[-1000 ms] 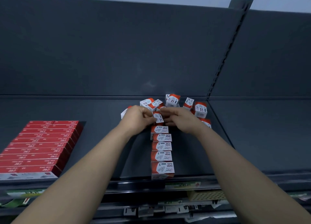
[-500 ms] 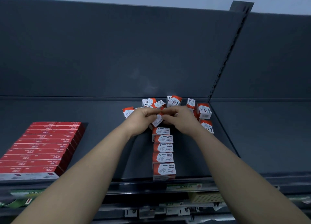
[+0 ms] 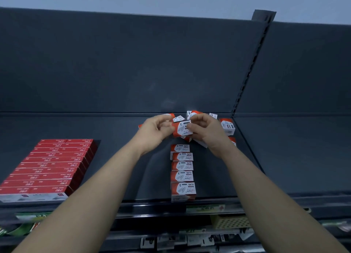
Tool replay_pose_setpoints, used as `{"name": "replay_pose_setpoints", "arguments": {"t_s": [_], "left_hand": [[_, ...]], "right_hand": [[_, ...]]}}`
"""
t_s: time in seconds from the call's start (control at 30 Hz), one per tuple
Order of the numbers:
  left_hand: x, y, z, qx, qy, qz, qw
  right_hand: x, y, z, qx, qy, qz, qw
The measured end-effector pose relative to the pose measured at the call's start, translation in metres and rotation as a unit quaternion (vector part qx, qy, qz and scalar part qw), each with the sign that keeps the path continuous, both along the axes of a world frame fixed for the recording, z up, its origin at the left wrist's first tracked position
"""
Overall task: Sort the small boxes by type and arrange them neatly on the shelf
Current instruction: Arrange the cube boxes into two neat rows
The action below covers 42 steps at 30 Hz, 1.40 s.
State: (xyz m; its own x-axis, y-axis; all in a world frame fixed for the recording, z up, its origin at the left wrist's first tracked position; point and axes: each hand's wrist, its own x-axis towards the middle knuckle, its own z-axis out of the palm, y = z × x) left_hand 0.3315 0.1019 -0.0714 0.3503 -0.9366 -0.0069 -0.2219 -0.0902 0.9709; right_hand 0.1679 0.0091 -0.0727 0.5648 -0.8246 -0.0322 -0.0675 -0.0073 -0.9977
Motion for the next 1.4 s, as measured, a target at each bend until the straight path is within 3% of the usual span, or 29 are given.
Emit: {"name": "replay_pose_setpoints", "arguments": {"t_s": [0.07, 0.2, 0.3, 0.53, 0.63, 0.7, 0.83, 0.9, 1.0, 1.1, 1.17, 1.2, 1.4], "left_hand": [[-0.002, 0.003, -0.002, 0.011, -0.021, -0.009, 1.000], [-0.007, 0.004, 0.002, -0.031, 0.033, 0.015, 0.999], [-0.009, 0.003, 0.004, -0.029, -0.002, 0.022, 0.999], [-0.013, 0.005, 0.011, -0.057, -0.097, -0.021, 0.993], [-0.010, 0.001, 0.005, -0.022, -0.171, -0.007, 0.985], [-0.009, 0.002, -0.001, -0.007, -0.166, 0.001, 0.986], [-0.010, 0.010, -0.020, 0.065, -0.187, -0.005, 0.980], [-0.011, 0.016, -0.023, 0.104, -0.207, -0.007, 0.973], [-0.011, 0.025, -0.023, 0.108, -0.185, 0.000, 0.977], [-0.024, 0.037, -0.024, 0.073, -0.014, 0.029, 0.997], [-0.038, 0.041, -0.029, 0.068, 0.113, 0.022, 0.991], [-0.046, 0.044, -0.028, 0.075, 0.134, 0.021, 0.988], [-0.066, 0.052, -0.026, 0.073, 0.132, 0.014, 0.988]], "right_hand": [[-0.001, 0.000, -0.001, 0.000, 0.002, 0.014, 1.000], [-0.002, 0.002, -0.001, 0.026, -0.004, 0.046, 0.999], [-0.003, 0.004, 0.002, 0.015, -0.011, 0.061, 0.998], [-0.008, 0.005, 0.009, -0.154, 0.092, 0.067, 0.981], [-0.005, 0.008, 0.009, -0.198, 0.127, 0.032, 0.971], [-0.002, 0.009, 0.006, -0.229, 0.141, 0.015, 0.963], [0.000, 0.013, -0.007, -0.265, 0.228, 0.067, 0.934], [-0.004, 0.016, -0.009, -0.249, 0.249, 0.078, 0.933], [-0.011, 0.022, -0.008, -0.162, 0.204, 0.043, 0.964], [-0.018, 0.040, -0.013, -0.044, 0.110, 0.020, 0.993], [-0.018, 0.053, -0.022, 0.021, 0.044, 0.031, 0.998], [-0.016, 0.058, -0.027, 0.049, 0.022, 0.038, 0.998], [-0.007, 0.070, -0.038, 0.119, 0.020, 0.031, 0.992]]}}
